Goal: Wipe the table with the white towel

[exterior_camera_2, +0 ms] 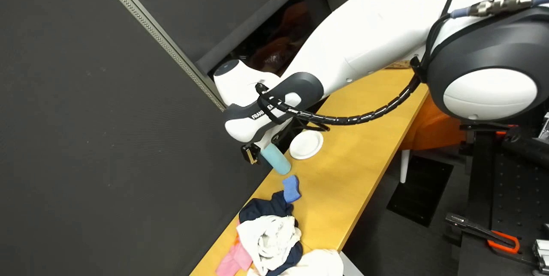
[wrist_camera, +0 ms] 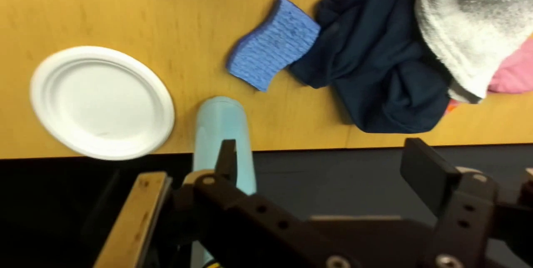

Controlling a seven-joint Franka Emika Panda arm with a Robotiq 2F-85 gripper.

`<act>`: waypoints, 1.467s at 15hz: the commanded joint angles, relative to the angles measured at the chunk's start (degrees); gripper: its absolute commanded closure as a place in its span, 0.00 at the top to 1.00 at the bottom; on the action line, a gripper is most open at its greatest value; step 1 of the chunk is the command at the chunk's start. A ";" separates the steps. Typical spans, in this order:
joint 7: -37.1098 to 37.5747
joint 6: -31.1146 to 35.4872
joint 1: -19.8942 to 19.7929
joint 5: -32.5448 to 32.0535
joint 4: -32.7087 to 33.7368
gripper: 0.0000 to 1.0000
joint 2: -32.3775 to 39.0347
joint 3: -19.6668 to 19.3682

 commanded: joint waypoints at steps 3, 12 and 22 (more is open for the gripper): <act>6.54 -9.97 0.65 -5.53 -1.69 1.00 -3.39 -7.42; 7.72 -5.54 -0.54 -8.93 -15.59 1.00 -4.59 -14.30; 16.77 19.46 -2.18 -7.03 -31.10 1.00 -4.24 -19.91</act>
